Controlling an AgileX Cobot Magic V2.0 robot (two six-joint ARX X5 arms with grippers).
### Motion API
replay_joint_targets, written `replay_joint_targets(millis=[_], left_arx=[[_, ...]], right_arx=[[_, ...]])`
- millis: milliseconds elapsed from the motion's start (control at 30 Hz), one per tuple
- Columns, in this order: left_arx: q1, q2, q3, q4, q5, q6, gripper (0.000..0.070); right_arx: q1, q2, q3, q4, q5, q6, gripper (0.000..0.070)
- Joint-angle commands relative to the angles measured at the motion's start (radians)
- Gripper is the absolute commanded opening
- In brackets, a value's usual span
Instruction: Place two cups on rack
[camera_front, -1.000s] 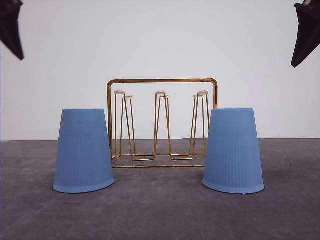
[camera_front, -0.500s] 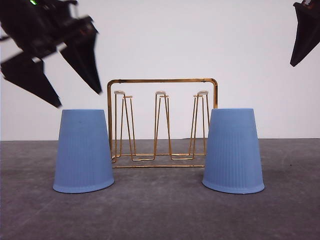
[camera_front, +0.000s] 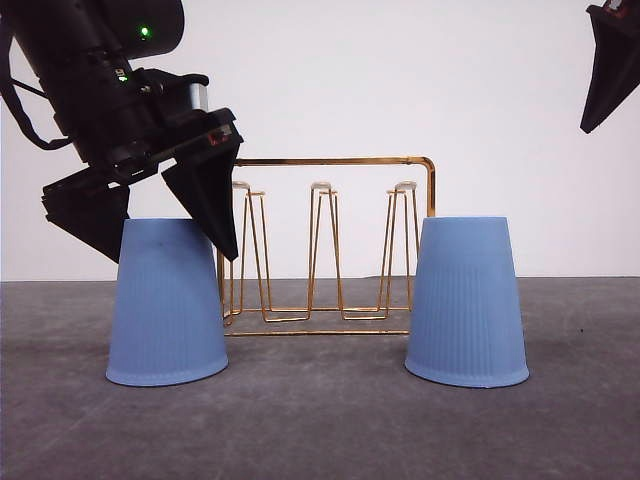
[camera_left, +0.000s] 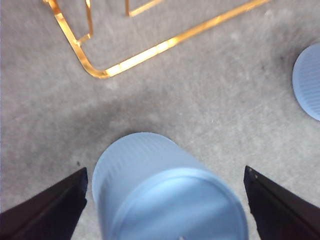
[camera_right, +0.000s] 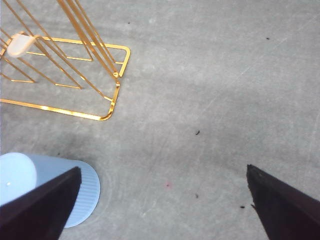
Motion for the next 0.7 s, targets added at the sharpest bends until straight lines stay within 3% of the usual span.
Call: replay_joint_targets(millis=[0,33,133,200,433,667], left_arx=[[-0.007,0.016,0.019,0.006,-0.009,-0.015,0.0574],[-0.007,0.016,0.019,0.005,-0.012,-0.015,0.0559],[-0.006,0.016,0.019,-0.01,-0.012,-0.014,0.037],[-0.007,0.016,0.019,-0.018,-0.012,-0.014,0.0303],[-0.006,0.014,0.079,-0.097,-0.012,0.009,0.0297],[-0.003,0.014,0.344,-0.242,-0.013,0.043,0.0302]], right_arx=[[0.002,0.005,0.017,0.01,-0.001,-0.008,0.0673],[0.002,0.005,0.017,0.01,-0.001,-0.008,0.0673],[0.002,0.005,0.017,0.01,-0.001,-0.008,0.0673],[0.002,0.005,0.017,0.01,-0.001,-0.008,0.0673],[0.002,0.005,0.017,0.01,-0.001,-0.008,0.0673],[0.002,0.005,0.017,0.01,-0.001,-0.007,0.0673]])
